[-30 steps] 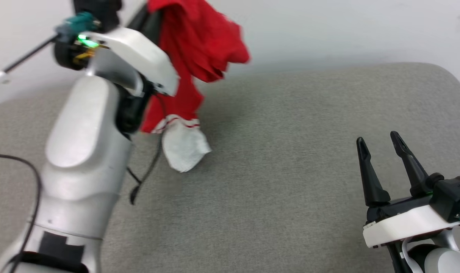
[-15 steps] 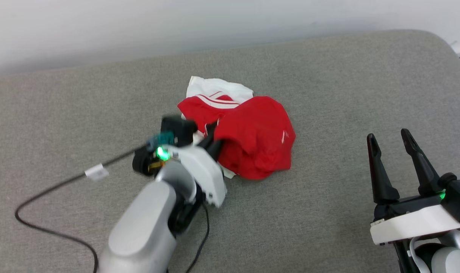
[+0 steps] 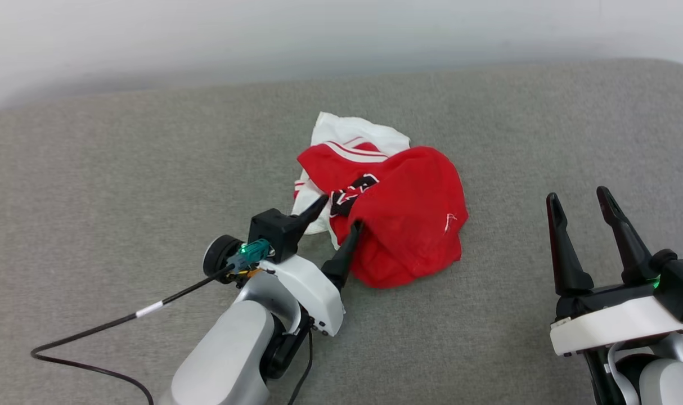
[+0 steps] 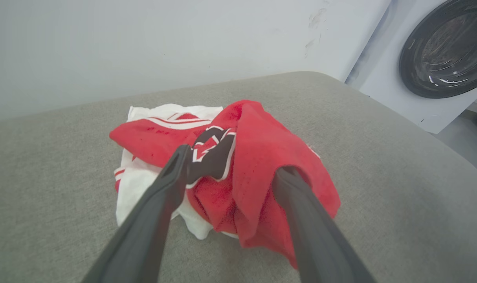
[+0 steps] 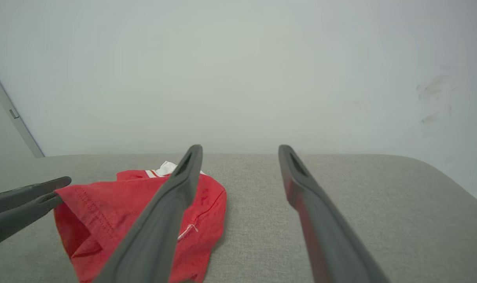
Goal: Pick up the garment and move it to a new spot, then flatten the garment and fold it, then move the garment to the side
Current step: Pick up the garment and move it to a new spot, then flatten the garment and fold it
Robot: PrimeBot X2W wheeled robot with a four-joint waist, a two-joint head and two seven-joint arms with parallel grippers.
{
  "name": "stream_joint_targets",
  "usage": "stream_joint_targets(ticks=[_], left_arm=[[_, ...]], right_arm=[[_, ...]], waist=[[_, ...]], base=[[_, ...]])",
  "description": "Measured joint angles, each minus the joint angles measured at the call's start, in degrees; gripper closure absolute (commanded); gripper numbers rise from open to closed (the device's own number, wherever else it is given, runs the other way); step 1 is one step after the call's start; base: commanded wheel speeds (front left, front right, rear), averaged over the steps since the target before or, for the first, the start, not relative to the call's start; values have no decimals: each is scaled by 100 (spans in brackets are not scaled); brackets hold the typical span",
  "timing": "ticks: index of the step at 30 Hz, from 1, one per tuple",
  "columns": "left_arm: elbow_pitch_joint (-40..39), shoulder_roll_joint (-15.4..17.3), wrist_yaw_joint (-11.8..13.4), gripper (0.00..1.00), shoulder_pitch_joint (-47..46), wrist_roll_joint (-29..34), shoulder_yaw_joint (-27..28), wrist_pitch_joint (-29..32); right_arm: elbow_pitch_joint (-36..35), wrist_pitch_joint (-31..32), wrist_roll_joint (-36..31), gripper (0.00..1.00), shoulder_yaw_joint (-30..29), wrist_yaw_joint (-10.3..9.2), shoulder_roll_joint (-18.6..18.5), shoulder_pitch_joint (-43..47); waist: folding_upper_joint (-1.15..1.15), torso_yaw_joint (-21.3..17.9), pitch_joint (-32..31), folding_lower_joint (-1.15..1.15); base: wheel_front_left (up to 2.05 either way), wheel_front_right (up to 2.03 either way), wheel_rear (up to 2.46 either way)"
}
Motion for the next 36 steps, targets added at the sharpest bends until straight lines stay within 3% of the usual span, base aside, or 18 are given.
stream_joint_targets(ticks=[7, 18, 23, 29, 36], left_arm=[[-644, 83, 432, 0, 299, 105, 240, -555], [-1115, 536, 1238, 0, 1330, 66, 836, -765], [-1257, 757, 1385, 0, 1720, 76, 925, -756], [-1508, 801, 1534, 0, 2007, 110, 878, -669], [-1603, 869, 1544, 0, 2053, 84, 867, -626]], right_arm=[[-23, 135, -25, 0, -30, 0, 0, 205], [-86, 319, 16, 0, -107, -1, 0, 629], [-87, 370, 42, 0, -116, -1, 0, 769], [-60, 414, 65, 0, -31, 0, 0, 842], [-60, 432, 67, 0, -7, -1, 0, 841]], waist=[[0, 181, -453, 0], [0, 379, -974, 0], [0, 389, -1114, -1], [0, 361, -1181, -1], [0, 419, -1168, -1]], base=[[0, 0, 0], [0, 0, 0], [0, 0, 0], [0, 0, 0], [0, 0, 0]])
